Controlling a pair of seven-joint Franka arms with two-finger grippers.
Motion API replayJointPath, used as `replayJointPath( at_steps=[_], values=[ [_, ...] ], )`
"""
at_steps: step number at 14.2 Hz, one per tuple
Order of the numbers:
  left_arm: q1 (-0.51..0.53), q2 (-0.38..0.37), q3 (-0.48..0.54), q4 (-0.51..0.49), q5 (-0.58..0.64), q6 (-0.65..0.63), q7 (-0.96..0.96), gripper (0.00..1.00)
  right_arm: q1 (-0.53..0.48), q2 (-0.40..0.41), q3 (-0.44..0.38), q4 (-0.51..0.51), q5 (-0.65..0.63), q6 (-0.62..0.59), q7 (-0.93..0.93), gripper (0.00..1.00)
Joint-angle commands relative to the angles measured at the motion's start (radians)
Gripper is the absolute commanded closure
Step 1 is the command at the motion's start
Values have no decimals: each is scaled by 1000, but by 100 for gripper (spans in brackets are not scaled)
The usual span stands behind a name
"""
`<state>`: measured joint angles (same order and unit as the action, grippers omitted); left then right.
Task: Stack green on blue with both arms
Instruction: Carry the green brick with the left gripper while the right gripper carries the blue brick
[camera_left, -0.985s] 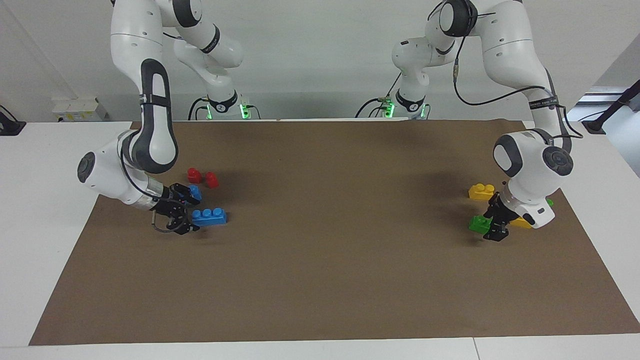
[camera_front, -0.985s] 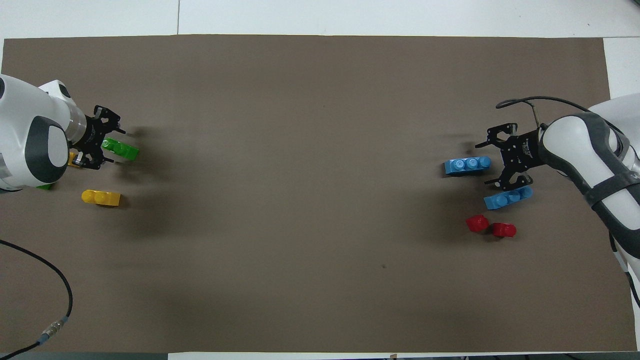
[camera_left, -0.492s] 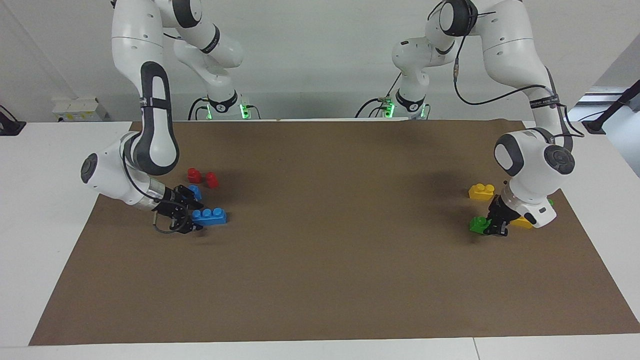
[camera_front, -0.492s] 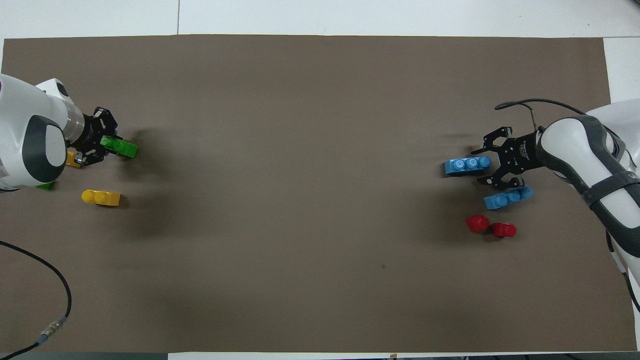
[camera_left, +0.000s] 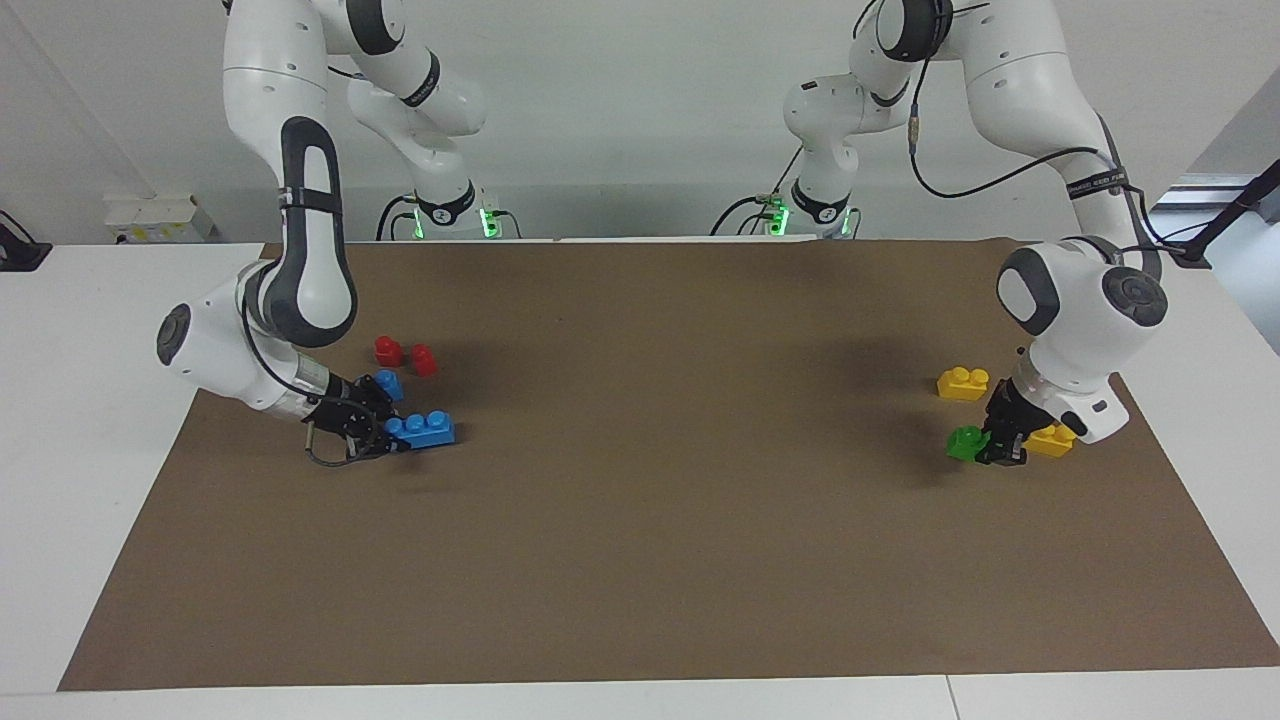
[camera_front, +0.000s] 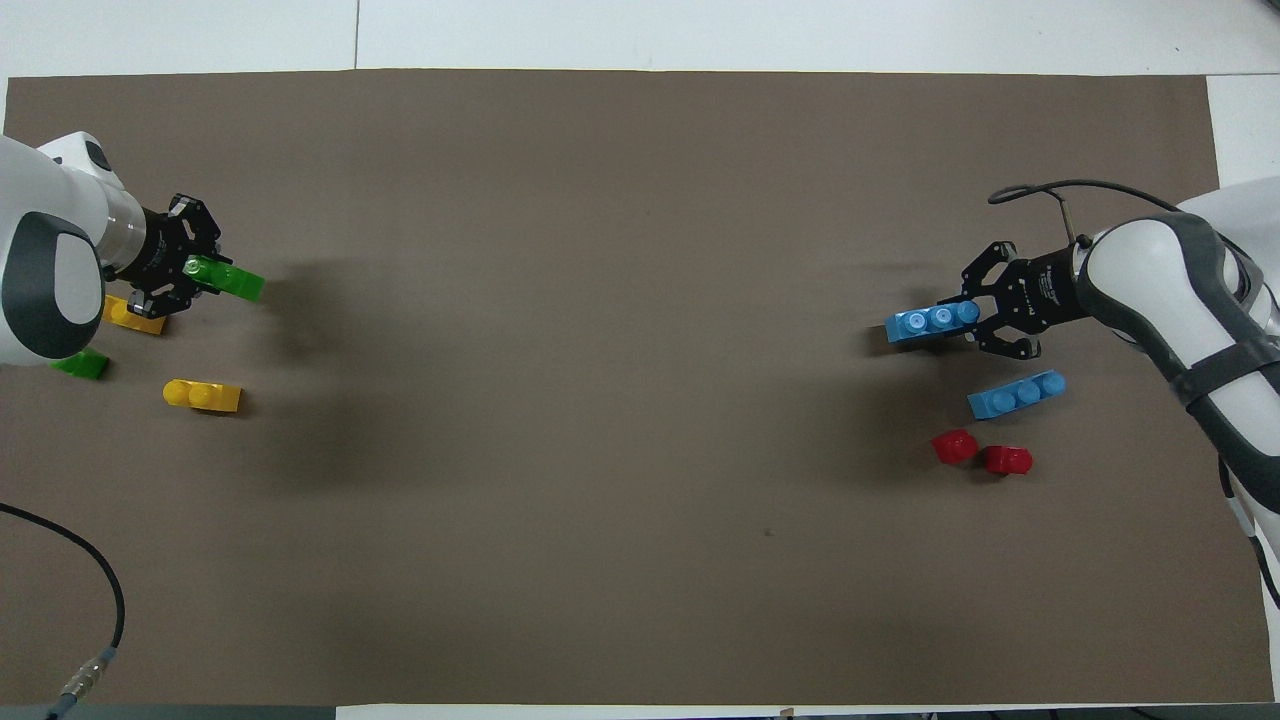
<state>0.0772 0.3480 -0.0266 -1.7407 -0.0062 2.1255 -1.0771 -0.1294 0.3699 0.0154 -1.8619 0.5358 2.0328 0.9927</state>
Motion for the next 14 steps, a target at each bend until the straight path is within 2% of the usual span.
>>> replayJointPath(
  at_steps=[1, 4, 6, 8, 11, 14],
  values=[
    [-53, -82, 7, 13, -15, -111, -18, 100, 74, -23, 2, 79, 26, -36, 101, 100],
    [-106, -136, 5, 40, -17, -182, -154, 100, 241, -51, 0, 79, 29, 9, 238, 100],
    [-146, -168, 5, 41, -17, -222, -228, 100, 328, -51, 2, 70, 29, 101, 367, 100],
    [-200, -190, 2, 37, -17, -236, -328, 100, 430, -49, 2, 64, 35, 139, 391, 100],
    [-276, -202, 2, 35, -17, -259, -472, 100, 546, -34, 3, 32, 104, 320, 529, 100],
    [-329, -210, 2, 32, -15, -280, -563, 100, 606, 15, 3, 20, 119, 395, 534, 100]
  ],
)
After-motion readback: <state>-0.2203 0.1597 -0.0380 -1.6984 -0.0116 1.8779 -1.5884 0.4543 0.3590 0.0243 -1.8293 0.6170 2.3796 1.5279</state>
